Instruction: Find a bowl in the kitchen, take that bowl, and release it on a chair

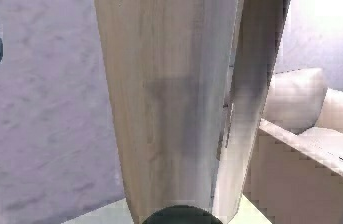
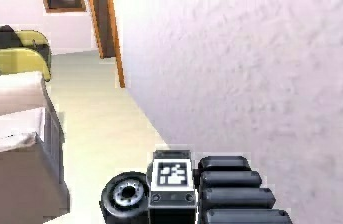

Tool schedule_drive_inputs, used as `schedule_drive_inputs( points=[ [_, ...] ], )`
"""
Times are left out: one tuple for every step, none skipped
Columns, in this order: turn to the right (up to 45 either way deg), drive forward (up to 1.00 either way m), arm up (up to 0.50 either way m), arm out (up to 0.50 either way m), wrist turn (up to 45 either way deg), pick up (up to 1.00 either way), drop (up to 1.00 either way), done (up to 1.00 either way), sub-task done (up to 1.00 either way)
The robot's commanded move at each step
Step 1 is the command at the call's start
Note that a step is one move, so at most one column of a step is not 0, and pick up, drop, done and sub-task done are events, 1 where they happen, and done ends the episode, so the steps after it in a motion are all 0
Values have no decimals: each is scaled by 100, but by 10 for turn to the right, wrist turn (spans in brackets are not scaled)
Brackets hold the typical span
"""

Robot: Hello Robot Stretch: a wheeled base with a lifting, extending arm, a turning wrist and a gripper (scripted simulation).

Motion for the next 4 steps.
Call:
schedule_drive_inputs(
  points=[
    [450, 0, 0, 0, 0, 0, 0, 0, 0],
    [330, 0, 0, 0, 0, 0, 0, 0, 0],
    [0, 90, 0, 0, 0, 0, 0, 0, 0],
    [-150, 0, 0, 0, 0, 0, 0, 0, 0]
  ],
)
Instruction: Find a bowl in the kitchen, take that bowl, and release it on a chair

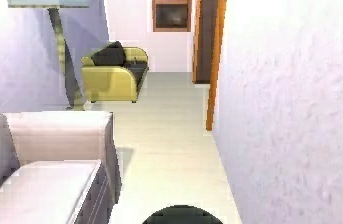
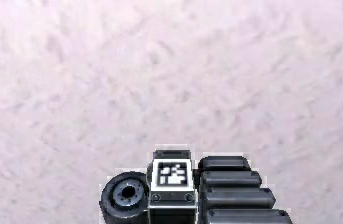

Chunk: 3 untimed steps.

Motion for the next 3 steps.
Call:
schedule_drive_inputs(
  points=[
    [0, 100, 0, 0, 0, 0, 0, 0, 0],
    [-30, 0, 0, 0, 0, 0, 0, 0, 0],
    [150, 0, 0, 0, 0, 0, 0, 0, 0]
  ],
)
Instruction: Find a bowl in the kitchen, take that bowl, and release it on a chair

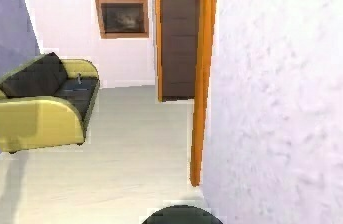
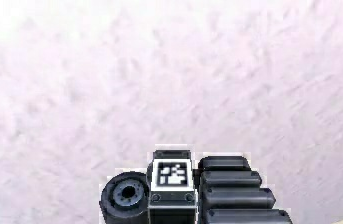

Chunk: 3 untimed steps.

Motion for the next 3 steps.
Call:
schedule_drive_inputs(
  points=[
    [0, 60, 0, 0, 0, 0, 0, 0, 0],
    [-240, 0, 0, 0, 0, 0, 0, 0, 0],
    [0, 100, 0, 0, 0, 0, 0, 0, 0]
  ],
)
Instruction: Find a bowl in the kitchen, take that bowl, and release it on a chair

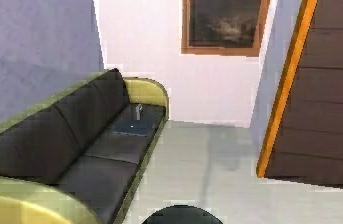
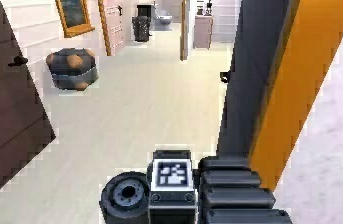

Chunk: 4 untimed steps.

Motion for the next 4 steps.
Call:
schedule_drive_inputs(
  points=[
    [360, 0, 0, 0, 0, 0, 0, 0, 0],
    [0, 30, 0, 0, 0, 0, 0, 0, 0],
    [390, 0, 0, 0, 0, 0, 0, 0, 0],
    [0, 100, 0, 0, 0, 0, 0, 0, 0]
  ],
)
